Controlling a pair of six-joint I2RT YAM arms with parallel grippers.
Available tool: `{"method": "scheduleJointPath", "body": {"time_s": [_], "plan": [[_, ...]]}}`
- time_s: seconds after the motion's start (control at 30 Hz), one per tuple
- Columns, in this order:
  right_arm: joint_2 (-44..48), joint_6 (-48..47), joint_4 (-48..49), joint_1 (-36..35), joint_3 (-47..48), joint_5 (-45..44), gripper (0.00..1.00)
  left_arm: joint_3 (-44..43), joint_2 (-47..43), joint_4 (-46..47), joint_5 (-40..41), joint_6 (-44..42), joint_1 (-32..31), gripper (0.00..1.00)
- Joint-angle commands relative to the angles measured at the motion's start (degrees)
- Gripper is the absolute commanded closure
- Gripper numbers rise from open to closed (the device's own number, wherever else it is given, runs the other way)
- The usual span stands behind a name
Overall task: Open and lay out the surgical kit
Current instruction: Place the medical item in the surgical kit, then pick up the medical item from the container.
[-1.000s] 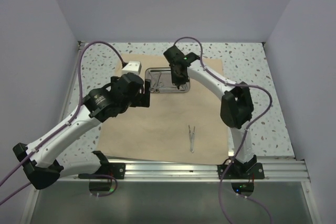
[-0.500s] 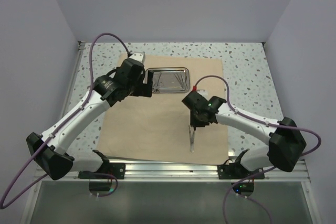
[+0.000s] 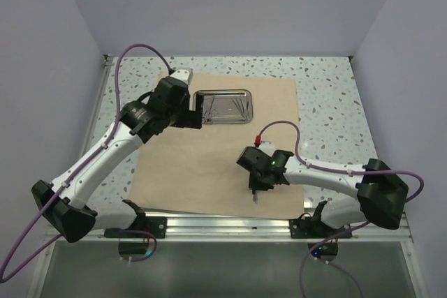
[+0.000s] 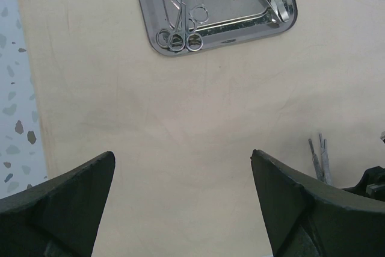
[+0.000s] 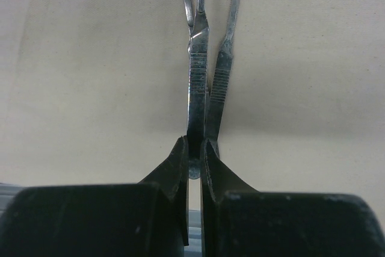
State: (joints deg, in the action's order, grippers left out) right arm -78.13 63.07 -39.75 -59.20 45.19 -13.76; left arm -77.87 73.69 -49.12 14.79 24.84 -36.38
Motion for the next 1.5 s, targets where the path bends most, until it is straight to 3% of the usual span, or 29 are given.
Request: {"method": "scheduleJointPath", "body": {"time_s": [0.0,0.13,0.23,0.27,0.37,0.6,0.77,0.93,1.07,1.23,1.33,1.47], "plan": [[-0.45,3.99,0.38,-0.56,-0.80,-1.09,1.00,0.87,-3.90,-0.36,-0.81,-0.93,0.52,0.01],[1.22,5.83,-1.73,-1.62,-1.59,-1.09,0.98,2.01,-5.48,-1.41,-0.81,-0.41,0.52,0.01],[3.59,7.59,-4.36,-2.41,-1.69,-1.88,0.66,2.37,-6.28,-1.33,-0.99,-0.14,0.52,0.01],[5.25,8.29,-5.24,-2.67,-1.16,-2.23,0.45,2.37,-6.37,-1.24,-0.99,-0.14,0.52,0.01],[7.89,9.61,-11.21,-3.64,1.90,-4.43,0.32,2.11,-6.10,-0.63,-1.25,-0.06,0.52,0.01],[15.98,5.59,-22.74,-3.91,12.10,-12.34,0.30,2.90,-2.08,4.38,-2.83,-0.50,0.61,0.01],[10.64,-7.15,-22.83,-2.34,21.75,-17.96,0.23,1.40,3.82,8.34,-1.43,-4.00,0.61,0.01],[2.99,-17.87,-19.78,3.73,29.51,-14.11,0.23,-6.05,17.69,10.62,1.30,-7.79,0.61,0.03],[2.98,-27.72,-12.91,11.80,27.25,-7.44,0.23,-11.42,27.19,13.35,2.88,-8.84,0.87,0.04],[4.30,-32.57,-12.11,15.08,25.30,-4.00,0.23,-22.91,41.43,12.31,2.71,-8.93,1.92,0.07],[5.88,-33.19,-11.76,15.52,23.02,-3.21,0.23,-30.20,48.29,10.28,1.30,-9.19,3.24,0.16],[6.32,-32.22,-10.97,15.87,20.64,-2.42,0.23,-36.03,54.00,10.98,-0.54,-10.86,5.00,0.41]]}}
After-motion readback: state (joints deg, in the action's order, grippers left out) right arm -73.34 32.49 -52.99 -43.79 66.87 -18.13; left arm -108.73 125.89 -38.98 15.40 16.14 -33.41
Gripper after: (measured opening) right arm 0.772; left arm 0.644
